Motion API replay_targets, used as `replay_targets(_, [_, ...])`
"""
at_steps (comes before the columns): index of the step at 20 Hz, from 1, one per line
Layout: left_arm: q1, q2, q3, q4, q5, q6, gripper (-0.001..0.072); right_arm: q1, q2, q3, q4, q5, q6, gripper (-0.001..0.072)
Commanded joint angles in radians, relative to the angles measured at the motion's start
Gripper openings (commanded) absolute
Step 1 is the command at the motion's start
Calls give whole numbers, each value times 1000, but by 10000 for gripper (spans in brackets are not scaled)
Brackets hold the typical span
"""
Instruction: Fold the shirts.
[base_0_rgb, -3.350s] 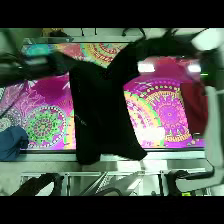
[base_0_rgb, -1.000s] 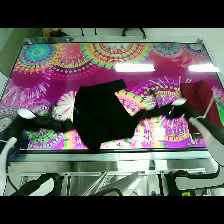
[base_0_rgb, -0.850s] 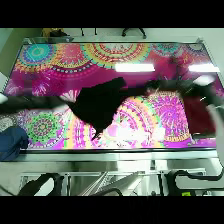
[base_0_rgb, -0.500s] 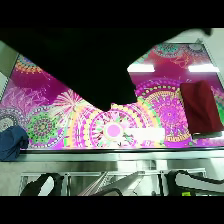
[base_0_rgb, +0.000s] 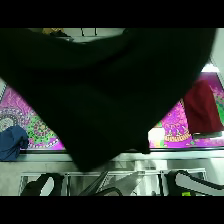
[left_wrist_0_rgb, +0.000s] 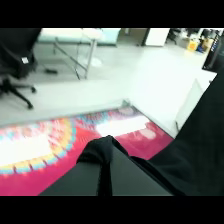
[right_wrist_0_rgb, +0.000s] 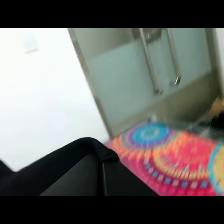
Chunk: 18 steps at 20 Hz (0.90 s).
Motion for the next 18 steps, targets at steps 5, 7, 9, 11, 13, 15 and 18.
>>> replay_targets(5, [-285,-429,-261,282,220,76,14,264,-237,-460,-440,-117,-28,20])
replay_targets(7, [-294,-633,-239,306,223,76,16,262,-346,-537,-470,-192,-24,20])
replay_targets(9, [-278,-828,-154,303,175,46,20,249,-465,-553,-482,-251,-26,20])
replay_targets(11, [-251,-969,-31,301,68,-27,602,232,-547,-552,-481,-304,-28,28])
replay_targets(13, [-211,-1035,77,258,-46,-101,693,196,-577,-551,-482,-314,-28,395])
replay_targets(15, [-160,-1041,150,198,-154,-137,692,138,-576,-529,-491,-281,-28,518])
replay_targets(18, [-118,-1010,194,249,-377,-230,691,43,-576,-499,-492,-179,-27,518])
